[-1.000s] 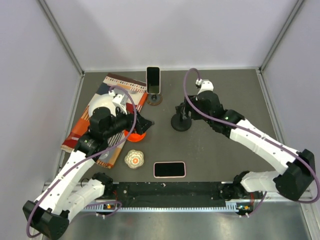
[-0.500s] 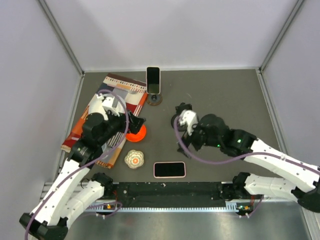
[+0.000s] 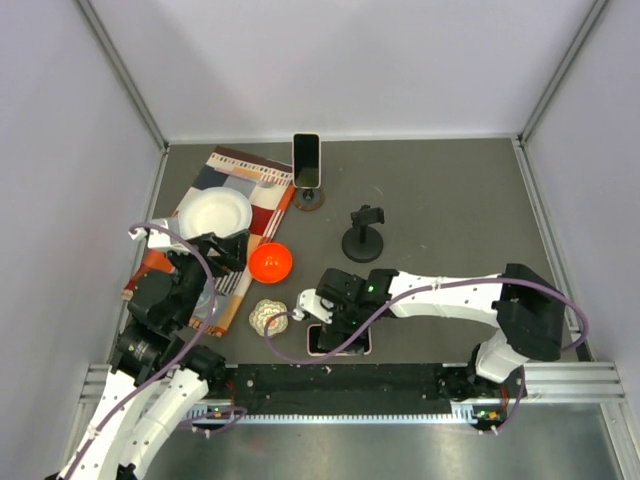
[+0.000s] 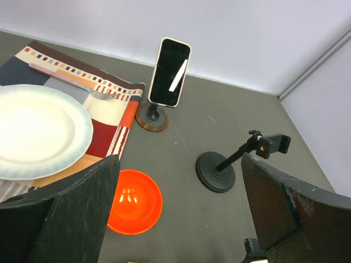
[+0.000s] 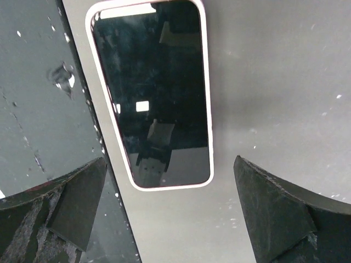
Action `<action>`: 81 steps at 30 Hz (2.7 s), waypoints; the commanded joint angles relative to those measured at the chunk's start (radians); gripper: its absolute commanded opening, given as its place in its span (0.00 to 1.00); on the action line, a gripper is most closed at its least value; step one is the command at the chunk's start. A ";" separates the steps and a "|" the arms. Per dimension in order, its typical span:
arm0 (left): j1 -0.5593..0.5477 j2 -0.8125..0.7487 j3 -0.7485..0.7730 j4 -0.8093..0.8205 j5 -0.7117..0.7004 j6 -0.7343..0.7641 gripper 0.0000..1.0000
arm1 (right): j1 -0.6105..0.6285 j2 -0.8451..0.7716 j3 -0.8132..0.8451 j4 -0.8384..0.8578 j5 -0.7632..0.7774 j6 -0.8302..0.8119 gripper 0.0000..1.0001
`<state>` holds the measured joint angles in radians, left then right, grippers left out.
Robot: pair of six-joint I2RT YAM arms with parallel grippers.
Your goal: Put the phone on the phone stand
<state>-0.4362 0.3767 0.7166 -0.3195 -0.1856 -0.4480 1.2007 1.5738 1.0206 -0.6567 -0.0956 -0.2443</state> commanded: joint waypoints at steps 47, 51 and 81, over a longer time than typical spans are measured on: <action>0.004 0.027 0.004 0.002 -0.034 0.032 0.99 | 0.097 0.174 0.061 0.274 0.310 -0.026 0.00; 0.004 0.063 0.026 0.002 -0.031 0.031 0.99 | 0.083 0.040 -0.077 0.483 0.431 0.002 0.00; -0.168 0.579 -0.020 0.388 0.600 -0.107 0.93 | -0.271 -0.463 -0.326 0.828 0.252 0.591 0.00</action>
<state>-0.5213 0.9981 0.7059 -0.0776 0.4973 -0.5602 0.9543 1.1713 0.6476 0.0372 0.2306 0.2527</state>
